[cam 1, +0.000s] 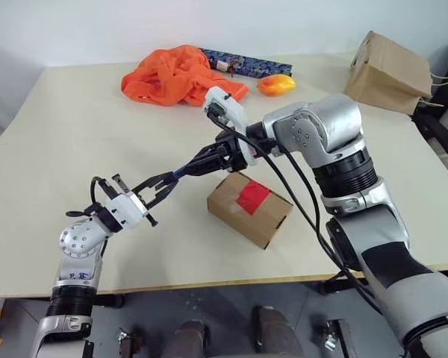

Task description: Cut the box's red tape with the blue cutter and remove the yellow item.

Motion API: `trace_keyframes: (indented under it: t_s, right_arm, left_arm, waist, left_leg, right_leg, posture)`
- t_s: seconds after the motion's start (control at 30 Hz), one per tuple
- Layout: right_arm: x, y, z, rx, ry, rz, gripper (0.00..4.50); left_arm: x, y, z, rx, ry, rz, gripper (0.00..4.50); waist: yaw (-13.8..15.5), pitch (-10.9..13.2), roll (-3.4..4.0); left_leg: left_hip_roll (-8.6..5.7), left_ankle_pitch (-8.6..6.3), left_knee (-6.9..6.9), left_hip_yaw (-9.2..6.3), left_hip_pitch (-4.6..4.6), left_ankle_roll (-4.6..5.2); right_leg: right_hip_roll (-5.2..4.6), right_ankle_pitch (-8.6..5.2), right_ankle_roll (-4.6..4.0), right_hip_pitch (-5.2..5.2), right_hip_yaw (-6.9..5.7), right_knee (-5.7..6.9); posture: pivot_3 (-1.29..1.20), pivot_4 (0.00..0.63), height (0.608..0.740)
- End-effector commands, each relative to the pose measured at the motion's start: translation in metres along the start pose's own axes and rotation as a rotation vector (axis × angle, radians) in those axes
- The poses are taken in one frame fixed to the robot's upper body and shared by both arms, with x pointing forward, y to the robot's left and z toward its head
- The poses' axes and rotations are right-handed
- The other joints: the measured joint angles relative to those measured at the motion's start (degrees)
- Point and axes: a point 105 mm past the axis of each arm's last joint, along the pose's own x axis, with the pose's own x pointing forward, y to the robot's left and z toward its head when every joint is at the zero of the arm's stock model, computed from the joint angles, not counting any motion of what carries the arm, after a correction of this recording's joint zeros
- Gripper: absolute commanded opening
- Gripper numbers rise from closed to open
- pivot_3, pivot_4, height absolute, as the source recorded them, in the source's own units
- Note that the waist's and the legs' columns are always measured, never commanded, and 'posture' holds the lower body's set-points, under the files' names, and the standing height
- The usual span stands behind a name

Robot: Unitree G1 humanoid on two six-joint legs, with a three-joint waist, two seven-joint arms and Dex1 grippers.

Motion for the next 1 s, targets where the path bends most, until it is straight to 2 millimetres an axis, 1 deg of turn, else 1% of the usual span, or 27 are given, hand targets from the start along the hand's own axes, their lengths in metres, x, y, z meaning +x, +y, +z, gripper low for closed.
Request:
trace_keyframes:
  t_s: [0.03, 0.1, 0.13, 0.17, 0.3, 0.37, 0.43, 0.53, 0.73, 0.8, 0.87, 0.9, 0.93, 1.0]
  right_arm:
    - [0.000, 0.007, 0.010, -0.017, -0.018, 0.014, 1.39]
    - [0.001, 0.007, 0.011, -0.014, -0.021, 0.011, 0.76]
    - [0.001, 0.006, 0.011, -0.011, -0.023, 0.010, 0.38]
    - [0.002, 0.007, 0.012, -0.012, -0.027, 0.009, 0.13]
    - [-0.001, 0.011, 0.014, -0.022, -0.057, 0.022, 0.15]
    - [-0.003, 0.013, 0.016, -0.030, -0.078, 0.024, 0.15]
    - [-0.007, 0.015, 0.018, -0.048, -0.102, 0.023, 0.15]
    - [-0.012, 0.013, 0.019, -0.052, -0.134, 0.007, 0.15]
    - [-0.031, -0.005, 0.020, -0.031, -0.210, -0.100, 0.15]
    - [-0.039, -0.010, 0.018, -0.023, -0.233, -0.136, 0.15]
    - [-0.048, -0.015, 0.016, -0.013, -0.258, -0.170, 0.15]
    - [-0.052, -0.017, 0.015, -0.005, -0.273, -0.186, 0.15]
    - [-0.057, -0.020, 0.014, 0.004, -0.286, -0.203, 0.15]
    - [-0.064, -0.022, 0.012, 0.014, -0.307, -0.225, 0.15]
  left_arm:
    - [-0.001, 0.005, 0.009, 0.034, -0.028, 0.024, 0.44]
    - [-0.001, 0.004, 0.009, 0.035, -0.027, 0.026, 0.44]
    - [-0.001, 0.004, 0.009, 0.034, -0.027, 0.026, 0.44]
    - [-0.001, 0.004, 0.009, 0.032, -0.026, 0.028, 0.44]
    - [-0.001, 0.003, 0.008, -0.018, -0.022, 0.025, 0.44]
    - [-0.001, 0.002, 0.006, -0.095, -0.008, 0.008, 0.44]
    - [-0.002, 0.007, 0.000, -0.137, 0.048, 0.034, 1.18]
    - [-0.008, 0.013, -0.005, -0.157, 0.111, 0.053, 2.05]
    - [-0.040, 0.032, -0.005, -0.172, 0.210, 0.030, 3.93]
    - [-0.055, 0.040, -0.003, -0.227, 0.249, 0.038, 4.50]
    - [-0.070, 0.038, -0.001, -0.304, 0.284, 0.016, 4.50]
    - [-0.073, 0.035, 0.001, -0.339, 0.295, 0.000, 4.50]
    - [-0.074, 0.033, 0.005, -0.369, 0.295, -0.013, 4.50]
    - [-0.067, 0.031, 0.013, -0.407, 0.283, -0.034, 4.50]
  waist:
    - [0.0, 0.0, 0.00]
    - [-0.1, 0.0, 0.00]
    - [-0.2, 0.0, 0.00]
    - [-0.2, 0.0, 0.00]
    - [-0.1, 0.0, 0.00]
    - [0.0, 0.0, 0.00]
    - [0.0, 0.0, 0.00]
    - [-0.2, 0.0, 0.00]
    - [-0.2, 0.0, 0.00]
    - [-0.3, 0.0, 0.00]
    - [-0.3, 0.0, 0.01]
    - [-0.2, 0.0, 0.01]
    - [-0.2, 0.0, 0.03]
    - [0.2, 0.0, 0.03]
  left_leg:
    - [0.00, 0.00, 0.00, 0.00, 0.00, 0.00]
    - [0.00, 0.00, 0.00, 0.00, 0.00, 0.00]
    - [0.01, 0.00, -0.01, 0.01, 0.00, 0.00]
    - [0.02, 0.00, -0.02, 0.01, 0.00, 0.00]
    - [0.00, 0.00, 0.00, 0.00, 0.00, 0.00]
    - [0.00, 0.00, 0.00, -0.01, -0.01, 0.00]
    - [0.00, 0.00, 0.00, -0.02, -0.02, 0.00]
    - [-0.01, 0.00, -0.01, -0.02, -0.02, 0.00]
    - [0.03, 0.00, -0.02, -0.02, -0.02, 0.00]
    - [0.01, 0.00, -0.02, -0.02, -0.02, 0.00]
    - [0.01, -0.01, -0.06, -0.02, -0.02, 0.02]
    - [0.06, -0.02, -0.08, -0.02, -0.03, 0.02]
    - [0.05, -0.03, -0.10, -0.01, -0.02, 0.03]
    - [0.04, -0.03, -0.09, -0.02, -0.04, 0.04]
  right_leg:
    - [0.00, 0.00, 0.00, 0.00, 0.01, 0.00]
    - [0.00, 0.00, 0.00, 0.00, 0.01, 0.00]
    - [0.01, 0.00, 0.00, -0.01, 0.01, 0.00]
    - [0.02, 0.00, 0.00, -0.01, 0.01, 0.00]
    - [0.00, 0.00, 0.00, -0.01, 0.00, 0.01]
    - [0.00, 0.00, 0.00, -0.01, 0.00, 0.01]
    - [-0.01, 0.00, 0.00, -0.01, 0.01, 0.01]
    - [0.00, 0.00, 0.00, -0.01, 0.02, 0.01]
    - [0.02, 0.00, 0.00, -0.02, 0.02, 0.01]
    - [0.00, 0.00, 0.00, -0.02, 0.05, 0.00]
    - [-0.01, 0.00, 0.00, -0.02, 0.14, 0.00]
    - [0.00, 0.00, 0.00, -0.02, 0.20, -0.03]
    - [0.00, 0.00, 0.00, -0.02, 0.24, -0.03]
    - [-0.01, 0.00, 0.00, -0.01, 0.31, -0.04]
  posture:
    - [0.00, 0.150, 0.740]
    - [0.00, 0.150, 0.740]
    - [0.00, 0.150, 0.740]
    - [0.00, 0.150, 0.740]
    - [0.00, 0.150, 0.740]
    - [0.00, 0.150, 0.740]
    - [0.00, 0.150, 0.740]
    - [0.00, 0.150, 0.740]
    - [0.00, 0.150, 0.740]
    - [0.00, 0.150, 0.740]
    - [0.00, 0.150, 0.740]
    - [0.00, 0.150, 0.740]
    - [0.00, 0.150, 0.740]
    - [0.00, 0.150, 0.740]
